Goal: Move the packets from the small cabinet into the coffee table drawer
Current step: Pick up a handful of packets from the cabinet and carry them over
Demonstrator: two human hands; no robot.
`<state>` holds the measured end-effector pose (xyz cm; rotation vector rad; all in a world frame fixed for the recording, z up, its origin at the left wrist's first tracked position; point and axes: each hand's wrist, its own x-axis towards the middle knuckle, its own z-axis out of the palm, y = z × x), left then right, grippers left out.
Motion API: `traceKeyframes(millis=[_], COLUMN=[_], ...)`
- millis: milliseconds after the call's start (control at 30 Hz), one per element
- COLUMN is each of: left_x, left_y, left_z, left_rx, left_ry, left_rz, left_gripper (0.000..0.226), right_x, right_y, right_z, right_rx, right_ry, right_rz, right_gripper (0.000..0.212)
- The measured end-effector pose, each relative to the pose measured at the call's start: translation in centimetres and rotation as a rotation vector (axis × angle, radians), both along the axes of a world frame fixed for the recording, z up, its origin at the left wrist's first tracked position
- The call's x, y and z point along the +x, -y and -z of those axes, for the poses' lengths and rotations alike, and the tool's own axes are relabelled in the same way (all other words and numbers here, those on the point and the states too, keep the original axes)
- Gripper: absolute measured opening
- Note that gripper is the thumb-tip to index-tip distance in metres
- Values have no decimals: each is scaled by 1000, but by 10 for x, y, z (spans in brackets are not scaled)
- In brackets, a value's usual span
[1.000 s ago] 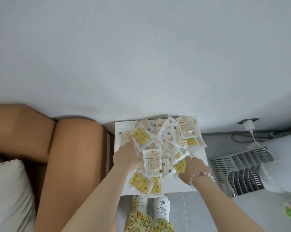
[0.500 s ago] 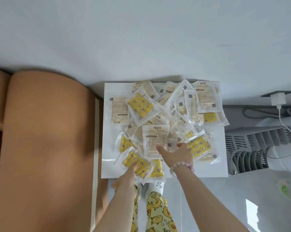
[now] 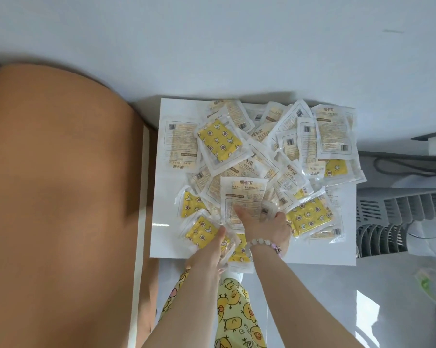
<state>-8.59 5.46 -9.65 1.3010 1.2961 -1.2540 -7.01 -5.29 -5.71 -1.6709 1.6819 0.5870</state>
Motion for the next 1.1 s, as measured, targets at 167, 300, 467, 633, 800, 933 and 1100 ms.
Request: traceKeyframes(millis=[167, 300, 467, 633, 800, 933, 1100], left_x=[7, 11, 20, 27, 22, 23, 25], left_y=[-3, -1, 2, 4, 2, 0, 3], left_z=[11, 6, -1, -3, -5, -11, -21], left_rx=[156, 175, 195, 185, 137, 59, -53], left_ry=[-127, -120, -57, 10, 47, 60, 105], left_rz=[-60, 28, 139, 0, -57, -95, -160], left_gripper=[121, 114, 104, 94, 72, 59, 49], right_x=[-1, -1, 3, 5, 4, 3, 2], right_y=[1, 4, 4, 7, 7, 13, 29], right_z=[1, -1, -5, -8, -10, -13, -24], right_rx=[9, 10, -11, 9, 22, 33, 61], right_ry=[57, 57, 65, 72, 85, 70, 82], right_rz=[68, 54, 91, 73, 48, -19, -73], right_gripper=[81, 68, 74, 80, 80, 77, 51])
